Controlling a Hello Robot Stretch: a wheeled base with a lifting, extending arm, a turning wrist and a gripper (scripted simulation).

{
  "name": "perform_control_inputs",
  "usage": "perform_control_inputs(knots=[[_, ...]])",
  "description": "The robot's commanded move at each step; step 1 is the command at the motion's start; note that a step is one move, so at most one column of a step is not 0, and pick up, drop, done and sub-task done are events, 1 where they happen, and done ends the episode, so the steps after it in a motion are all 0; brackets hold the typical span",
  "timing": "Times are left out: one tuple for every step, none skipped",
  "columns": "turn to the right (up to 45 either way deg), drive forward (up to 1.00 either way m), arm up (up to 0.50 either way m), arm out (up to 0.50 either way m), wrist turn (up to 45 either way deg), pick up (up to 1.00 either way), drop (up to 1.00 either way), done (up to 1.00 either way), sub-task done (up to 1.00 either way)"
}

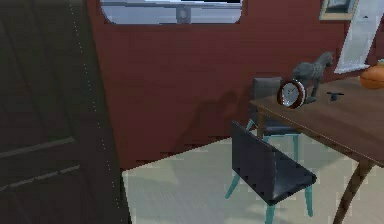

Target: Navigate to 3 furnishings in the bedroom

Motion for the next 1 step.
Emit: perform_control_inputs(knots=[[0.0,0.3,0.0,0.0,0.0,0.0,0.0,0.0,0.0]])
